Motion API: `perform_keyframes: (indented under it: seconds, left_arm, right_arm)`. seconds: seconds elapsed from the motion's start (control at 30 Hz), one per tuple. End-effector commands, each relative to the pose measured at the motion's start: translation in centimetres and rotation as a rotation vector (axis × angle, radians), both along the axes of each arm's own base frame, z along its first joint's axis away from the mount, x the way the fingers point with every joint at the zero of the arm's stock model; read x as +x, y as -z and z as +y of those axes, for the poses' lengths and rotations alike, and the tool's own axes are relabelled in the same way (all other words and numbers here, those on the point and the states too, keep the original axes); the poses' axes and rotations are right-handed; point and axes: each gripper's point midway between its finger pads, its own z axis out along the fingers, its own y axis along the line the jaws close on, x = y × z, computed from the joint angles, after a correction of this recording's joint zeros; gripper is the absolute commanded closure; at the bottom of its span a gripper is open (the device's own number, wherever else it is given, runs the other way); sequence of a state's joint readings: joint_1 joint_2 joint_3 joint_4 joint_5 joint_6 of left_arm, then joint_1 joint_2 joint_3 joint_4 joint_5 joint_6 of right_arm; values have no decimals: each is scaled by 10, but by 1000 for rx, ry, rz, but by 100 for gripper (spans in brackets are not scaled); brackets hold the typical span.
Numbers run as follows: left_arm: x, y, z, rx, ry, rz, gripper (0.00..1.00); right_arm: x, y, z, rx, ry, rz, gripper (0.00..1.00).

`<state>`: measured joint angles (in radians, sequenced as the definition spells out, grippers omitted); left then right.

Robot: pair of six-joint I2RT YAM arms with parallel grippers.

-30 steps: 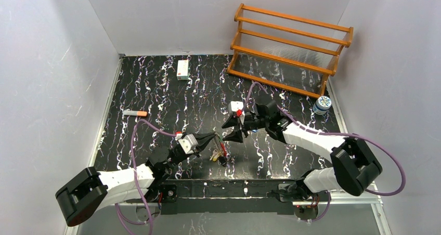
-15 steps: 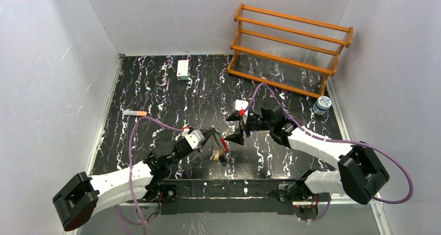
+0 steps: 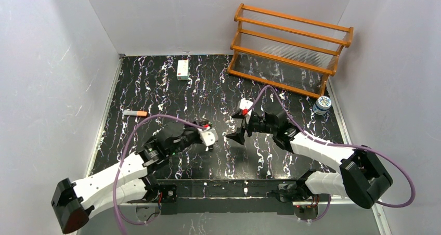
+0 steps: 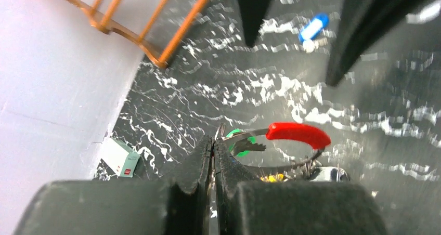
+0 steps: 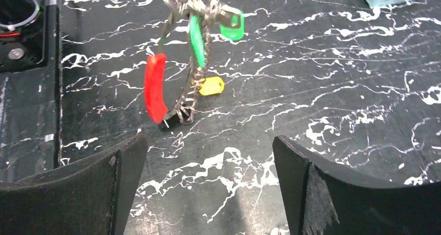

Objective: Put the keys on the keyring

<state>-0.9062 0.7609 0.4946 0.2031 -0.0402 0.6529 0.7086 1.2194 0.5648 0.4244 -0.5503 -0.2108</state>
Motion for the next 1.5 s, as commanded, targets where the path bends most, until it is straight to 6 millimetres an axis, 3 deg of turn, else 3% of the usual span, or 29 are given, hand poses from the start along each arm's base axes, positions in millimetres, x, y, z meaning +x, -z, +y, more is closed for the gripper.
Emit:
perform_keyframes:
  seconds: [0.0,0.13,0.27,0.5,0.77,0.97,1.17,1.37,1.4,1.47]
  left_arm:
    - [-4,41,-7,320,149,0,100]
    - [-15,74,-33,391,325,59,100]
    - [-41,99,-60,368,524,110,100]
    - [-69,108,-83,311,661,117,100]
    - [-48,100,-69,337,507,67,100]
    - [-35,108,-58,466,465,56,100]
    - [-33,102,-77,462,529,45,98]
    - [-27,73,-102,244,464,72,50]
    - [-24,66,-102,192,427,80,34]
    - [-14,50,-100,72,315,108,16]
  right_arm:
    - [16,-21,-6,80,101,-37,1]
    - [23,-18,-17,111,180,15,1]
    - [39,-11,-35,123,338,93,1]
    - [62,0,-69,141,613,196,1]
    - [39,14,-59,67,495,278,1]
    - [42,15,-67,91,572,319,1]
    - [51,20,-78,112,688,396,1]
    - [50,29,-73,60,665,463,1]
    - [50,32,-72,50,660,479,1]
    - [48,37,-69,32,642,505,1]
